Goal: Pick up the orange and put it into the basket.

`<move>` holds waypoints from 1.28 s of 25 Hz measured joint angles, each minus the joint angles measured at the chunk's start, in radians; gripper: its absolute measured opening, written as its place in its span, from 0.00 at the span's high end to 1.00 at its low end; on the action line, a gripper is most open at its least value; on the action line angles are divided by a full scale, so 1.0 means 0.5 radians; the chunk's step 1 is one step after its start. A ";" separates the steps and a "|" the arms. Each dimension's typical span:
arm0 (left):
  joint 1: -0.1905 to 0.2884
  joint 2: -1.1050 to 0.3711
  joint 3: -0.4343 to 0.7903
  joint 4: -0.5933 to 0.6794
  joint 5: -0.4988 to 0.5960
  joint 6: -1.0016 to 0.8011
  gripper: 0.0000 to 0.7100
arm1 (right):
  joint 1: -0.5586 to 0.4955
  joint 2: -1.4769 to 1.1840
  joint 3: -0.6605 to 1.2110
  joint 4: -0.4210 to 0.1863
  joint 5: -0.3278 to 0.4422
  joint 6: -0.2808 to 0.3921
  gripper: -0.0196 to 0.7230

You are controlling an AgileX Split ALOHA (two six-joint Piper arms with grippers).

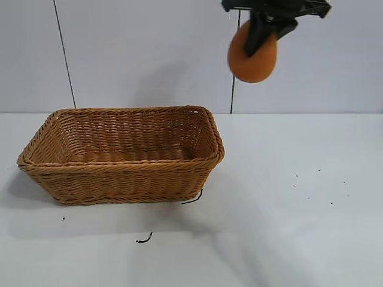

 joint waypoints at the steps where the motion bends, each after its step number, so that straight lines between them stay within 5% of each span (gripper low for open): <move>1: 0.000 0.000 0.000 0.000 0.000 0.000 0.10 | 0.032 0.038 0.000 0.000 -0.047 0.006 0.88; 9: 0.000 0.000 0.000 0.000 0.000 0.000 0.10 | 0.112 0.356 0.000 0.000 -0.172 0.024 0.86; 12: 0.000 0.000 0.000 0.000 0.000 0.000 0.10 | 0.113 0.385 0.000 -0.002 -0.165 0.024 0.60; 15: 0.000 0.000 0.000 0.000 0.000 0.000 0.10 | 0.113 0.364 0.000 -0.002 -0.166 0.024 0.19; 17: 0.000 0.000 0.000 0.000 0.000 0.000 0.10 | 0.113 0.335 -0.010 -0.010 -0.136 0.024 0.10; 25: 0.000 0.000 0.000 0.000 0.000 0.000 0.10 | 0.061 0.287 -0.430 -0.226 0.311 0.100 0.05; 32: 0.000 0.000 0.000 0.000 0.000 0.000 0.10 | -0.292 0.283 -0.575 -0.328 0.517 0.170 0.04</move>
